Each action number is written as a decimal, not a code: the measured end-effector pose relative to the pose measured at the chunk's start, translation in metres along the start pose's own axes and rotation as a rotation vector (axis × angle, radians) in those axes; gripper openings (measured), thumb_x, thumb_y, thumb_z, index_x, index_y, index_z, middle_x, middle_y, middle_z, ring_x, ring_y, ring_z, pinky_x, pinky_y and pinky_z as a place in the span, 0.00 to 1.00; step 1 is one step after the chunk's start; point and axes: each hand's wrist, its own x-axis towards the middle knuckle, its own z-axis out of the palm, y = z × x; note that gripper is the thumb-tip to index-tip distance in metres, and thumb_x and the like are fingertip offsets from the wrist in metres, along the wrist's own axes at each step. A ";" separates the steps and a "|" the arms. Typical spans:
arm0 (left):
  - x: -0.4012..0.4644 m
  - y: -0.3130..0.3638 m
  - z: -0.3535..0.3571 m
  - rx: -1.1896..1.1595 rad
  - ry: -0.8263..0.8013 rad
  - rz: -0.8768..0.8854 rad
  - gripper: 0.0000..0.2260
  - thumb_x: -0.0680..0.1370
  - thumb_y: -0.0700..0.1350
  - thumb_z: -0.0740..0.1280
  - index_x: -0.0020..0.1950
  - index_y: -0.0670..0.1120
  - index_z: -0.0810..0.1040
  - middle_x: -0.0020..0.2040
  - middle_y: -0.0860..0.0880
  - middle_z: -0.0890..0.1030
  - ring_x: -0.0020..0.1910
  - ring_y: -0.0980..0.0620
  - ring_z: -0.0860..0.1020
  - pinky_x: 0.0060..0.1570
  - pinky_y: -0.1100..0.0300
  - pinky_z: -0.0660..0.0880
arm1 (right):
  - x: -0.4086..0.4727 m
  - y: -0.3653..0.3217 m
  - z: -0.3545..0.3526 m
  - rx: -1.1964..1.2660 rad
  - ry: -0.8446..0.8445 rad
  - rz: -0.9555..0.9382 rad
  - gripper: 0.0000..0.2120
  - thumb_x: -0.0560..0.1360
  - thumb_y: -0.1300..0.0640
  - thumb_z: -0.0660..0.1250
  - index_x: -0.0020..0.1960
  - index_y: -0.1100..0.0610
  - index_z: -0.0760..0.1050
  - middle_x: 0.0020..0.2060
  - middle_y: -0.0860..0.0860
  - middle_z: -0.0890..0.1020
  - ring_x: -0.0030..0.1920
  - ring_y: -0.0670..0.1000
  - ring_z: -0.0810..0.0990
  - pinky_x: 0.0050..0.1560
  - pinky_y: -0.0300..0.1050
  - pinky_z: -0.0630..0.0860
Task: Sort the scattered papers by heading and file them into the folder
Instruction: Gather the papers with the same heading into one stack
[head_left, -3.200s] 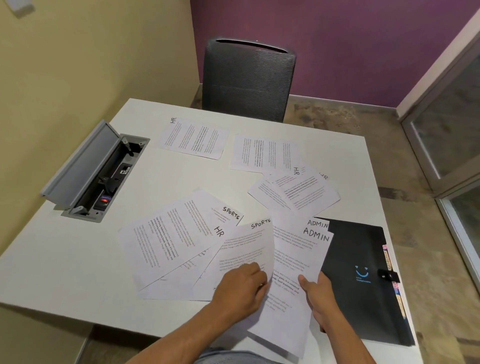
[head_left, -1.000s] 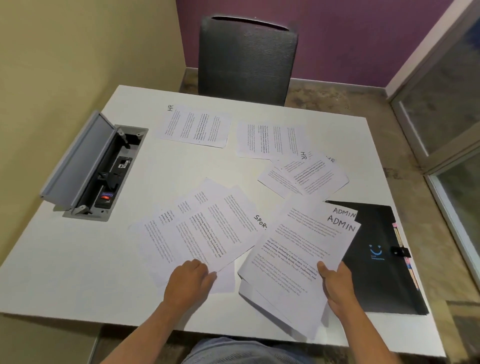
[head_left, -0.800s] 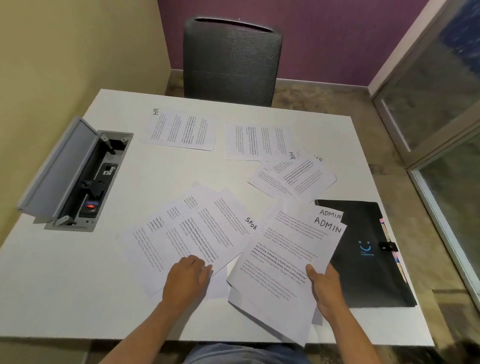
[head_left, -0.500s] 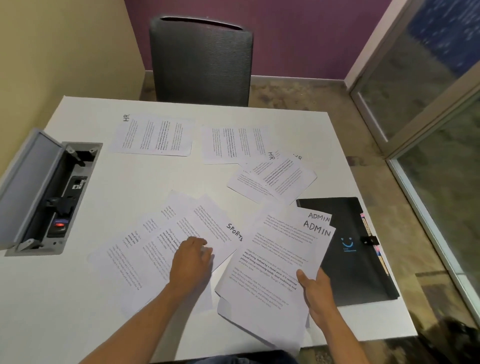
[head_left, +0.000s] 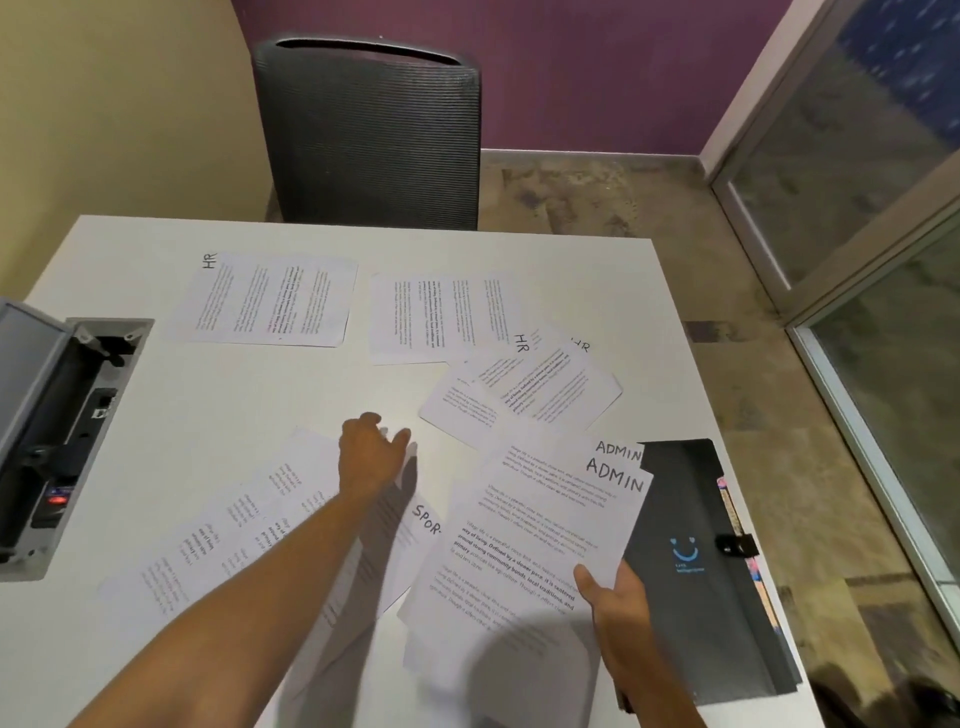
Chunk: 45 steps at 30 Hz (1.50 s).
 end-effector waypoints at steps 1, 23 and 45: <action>0.013 0.006 0.001 -0.007 0.013 -0.028 0.26 0.76 0.52 0.71 0.67 0.39 0.72 0.65 0.38 0.71 0.61 0.40 0.76 0.61 0.47 0.74 | 0.008 -0.003 0.001 -0.009 -0.005 0.008 0.16 0.79 0.69 0.63 0.65 0.58 0.75 0.56 0.50 0.85 0.58 0.53 0.83 0.62 0.55 0.76; 0.163 0.089 0.029 0.121 0.070 -0.360 0.36 0.71 0.46 0.77 0.70 0.39 0.59 0.66 0.36 0.66 0.63 0.36 0.71 0.58 0.45 0.73 | 0.082 0.000 0.028 -0.168 -0.023 0.051 0.17 0.73 0.72 0.70 0.59 0.58 0.76 0.47 0.50 0.84 0.50 0.51 0.82 0.46 0.39 0.79; 0.025 -0.056 -0.049 -0.190 0.107 -0.291 0.29 0.76 0.39 0.71 0.73 0.43 0.62 0.65 0.36 0.75 0.59 0.35 0.76 0.57 0.44 0.75 | 0.073 0.005 0.056 -0.097 -0.060 0.053 0.17 0.76 0.72 0.66 0.60 0.56 0.76 0.49 0.51 0.85 0.51 0.54 0.82 0.41 0.36 0.81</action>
